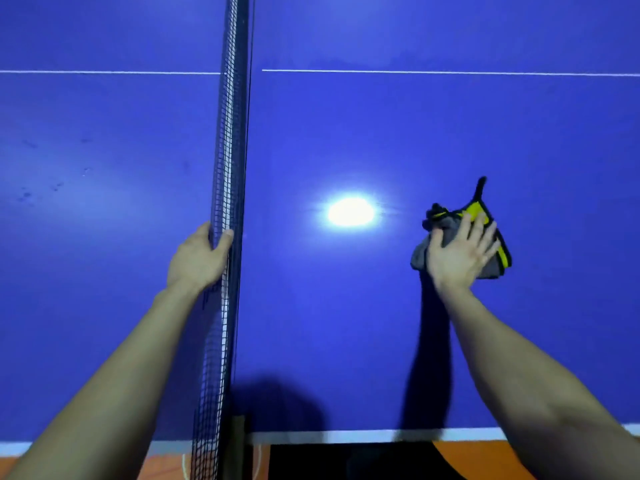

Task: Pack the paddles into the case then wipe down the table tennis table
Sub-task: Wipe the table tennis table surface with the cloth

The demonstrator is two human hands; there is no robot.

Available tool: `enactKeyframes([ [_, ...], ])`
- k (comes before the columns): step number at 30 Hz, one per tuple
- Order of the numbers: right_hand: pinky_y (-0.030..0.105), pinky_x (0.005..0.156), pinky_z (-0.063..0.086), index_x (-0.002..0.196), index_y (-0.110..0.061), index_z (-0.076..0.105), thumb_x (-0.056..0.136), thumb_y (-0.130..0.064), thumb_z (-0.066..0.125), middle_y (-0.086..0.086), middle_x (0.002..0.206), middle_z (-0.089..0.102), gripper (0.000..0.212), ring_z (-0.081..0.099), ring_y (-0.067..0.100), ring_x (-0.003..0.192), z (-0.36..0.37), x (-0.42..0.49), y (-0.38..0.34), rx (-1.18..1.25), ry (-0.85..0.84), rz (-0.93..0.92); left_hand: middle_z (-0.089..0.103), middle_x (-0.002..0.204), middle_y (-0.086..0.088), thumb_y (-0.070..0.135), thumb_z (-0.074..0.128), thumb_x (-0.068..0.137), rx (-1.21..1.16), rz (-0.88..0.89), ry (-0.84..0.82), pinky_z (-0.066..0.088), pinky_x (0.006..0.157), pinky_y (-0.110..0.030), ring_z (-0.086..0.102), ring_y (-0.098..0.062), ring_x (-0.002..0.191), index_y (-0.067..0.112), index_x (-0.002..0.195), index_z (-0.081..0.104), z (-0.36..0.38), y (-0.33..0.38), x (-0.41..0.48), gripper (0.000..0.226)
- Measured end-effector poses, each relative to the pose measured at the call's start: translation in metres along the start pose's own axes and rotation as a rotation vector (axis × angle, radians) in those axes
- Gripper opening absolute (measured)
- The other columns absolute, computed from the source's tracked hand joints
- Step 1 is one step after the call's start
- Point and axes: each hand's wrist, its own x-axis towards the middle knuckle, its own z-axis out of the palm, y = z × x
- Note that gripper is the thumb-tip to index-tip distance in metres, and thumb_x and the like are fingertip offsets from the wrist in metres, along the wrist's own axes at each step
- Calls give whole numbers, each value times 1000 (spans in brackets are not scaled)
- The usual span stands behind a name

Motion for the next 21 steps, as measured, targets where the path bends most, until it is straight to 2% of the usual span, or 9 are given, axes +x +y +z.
enactKeyframes([
  [2,68,131,13,165,-15,43,99,-53,52,12,178,29,77,14,39,167,13,-40,-50,11,14,-49,70,118,-13,64,43,107,-23,-36,8,49,91,-48,64,-42,117,20,135,56,5,-16,-21,53],
  [5,65,133,5,166,-21,43,96,-52,57,10,180,23,78,8,39,168,33,-137,-142,-1,-99,-480,61,152,-9,69,42,105,-40,-126,11,46,110,-51,57,-39,137,23,160,41,11,-43,-57,72],
  [8,63,134,3,166,-23,43,100,-51,59,9,182,18,73,3,37,169,36,-221,-192,-8,-225,-825,56,159,-7,75,43,102,-43,-210,-4,43,113,-50,53,-38,142,24,163,38,18,-67,-92,79],
  [11,57,135,2,168,-27,40,103,-55,53,5,183,15,71,2,31,170,37,-215,-164,6,-241,-940,54,161,-4,79,44,99,-66,-245,-17,41,115,-51,51,-37,144,24,163,39,21,-80,-114,83],
  [13,57,135,7,166,-28,42,100,-56,53,4,181,20,72,7,30,169,33,-183,-111,31,-201,-876,53,161,-4,78,46,100,-84,-235,-17,39,117,-51,50,-37,146,22,162,40,25,-83,-123,84],
  [18,60,133,16,165,-22,43,100,-56,53,8,178,31,74,18,34,167,-1,-104,64,-33,-65,-365,57,156,-8,82,44,98,-101,-193,-27,42,113,-52,53,-39,142,20,159,44,38,-81,-131,87],
  [21,65,132,14,167,-19,38,104,-57,43,10,179,26,74,13,36,167,-10,-108,107,-35,-27,-69,57,156,-9,83,44,96,-127,-186,-24,42,113,-52,53,-38,142,20,160,43,43,-83,-139,89],
])
